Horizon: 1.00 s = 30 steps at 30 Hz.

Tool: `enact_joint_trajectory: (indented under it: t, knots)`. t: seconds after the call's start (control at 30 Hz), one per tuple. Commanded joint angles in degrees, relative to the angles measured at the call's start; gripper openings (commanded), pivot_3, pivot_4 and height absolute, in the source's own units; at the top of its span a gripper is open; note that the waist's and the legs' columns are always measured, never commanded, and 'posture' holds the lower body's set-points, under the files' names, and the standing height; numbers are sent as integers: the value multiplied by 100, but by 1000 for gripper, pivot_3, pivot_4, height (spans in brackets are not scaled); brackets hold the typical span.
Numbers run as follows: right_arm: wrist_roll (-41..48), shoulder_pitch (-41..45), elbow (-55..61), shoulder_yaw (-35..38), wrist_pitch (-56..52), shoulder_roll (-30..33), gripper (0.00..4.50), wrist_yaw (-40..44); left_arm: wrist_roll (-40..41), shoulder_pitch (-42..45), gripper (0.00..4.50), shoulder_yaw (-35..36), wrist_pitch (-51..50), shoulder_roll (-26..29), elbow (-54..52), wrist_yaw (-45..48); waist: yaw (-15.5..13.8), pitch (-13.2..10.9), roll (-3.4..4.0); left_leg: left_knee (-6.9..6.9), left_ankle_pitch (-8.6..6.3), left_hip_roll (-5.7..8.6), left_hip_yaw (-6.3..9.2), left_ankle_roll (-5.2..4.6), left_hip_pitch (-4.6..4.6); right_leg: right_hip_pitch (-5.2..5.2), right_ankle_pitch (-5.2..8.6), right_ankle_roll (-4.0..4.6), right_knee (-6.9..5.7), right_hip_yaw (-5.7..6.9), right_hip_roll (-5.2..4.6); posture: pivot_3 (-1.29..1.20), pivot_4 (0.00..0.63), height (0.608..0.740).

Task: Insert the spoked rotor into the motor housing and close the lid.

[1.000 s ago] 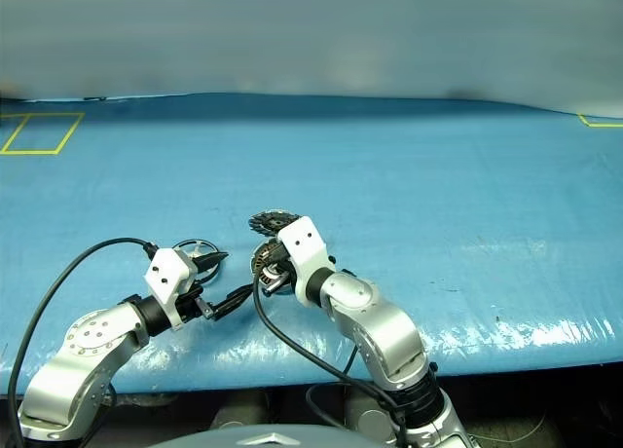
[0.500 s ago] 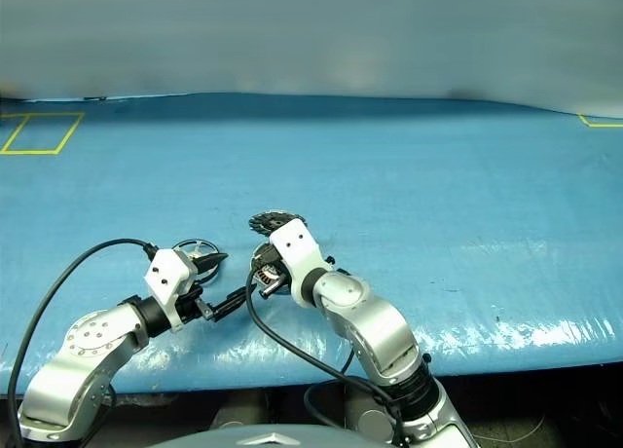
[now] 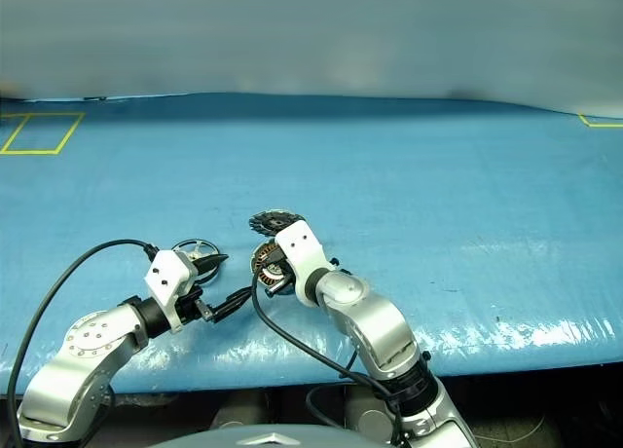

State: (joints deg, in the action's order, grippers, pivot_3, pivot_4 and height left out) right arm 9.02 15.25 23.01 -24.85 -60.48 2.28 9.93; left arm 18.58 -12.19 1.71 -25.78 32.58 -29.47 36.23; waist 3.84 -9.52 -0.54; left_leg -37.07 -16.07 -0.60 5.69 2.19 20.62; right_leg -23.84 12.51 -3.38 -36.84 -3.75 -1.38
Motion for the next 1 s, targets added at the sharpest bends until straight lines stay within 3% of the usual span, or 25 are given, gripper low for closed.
enact_joint_trajectory:
  t: [0.03,0.77,1.0]
  knots:
    - [-49,25,36,138,113,-35,9,-66,-7,-12,4500,29,72,18,-126,-3,0,0,0,0,0,0,0,0,0,0,0,0,0,0,0,0,150,740]
    - [550,2,557,227,118,-129,9,375,92,32,4500,187,96,-15,-130,12,2,-1,1,0,0,0,2,0,1,0,1,1,0,2,0,0,150,740]
    - [727,-17,851,201,236,194,9,720,129,-2,4500,745,-130,88,-126,-179,2,-1,2,2,0,-1,3,0,1,-2,0,0,0,3,0,0,150,740]
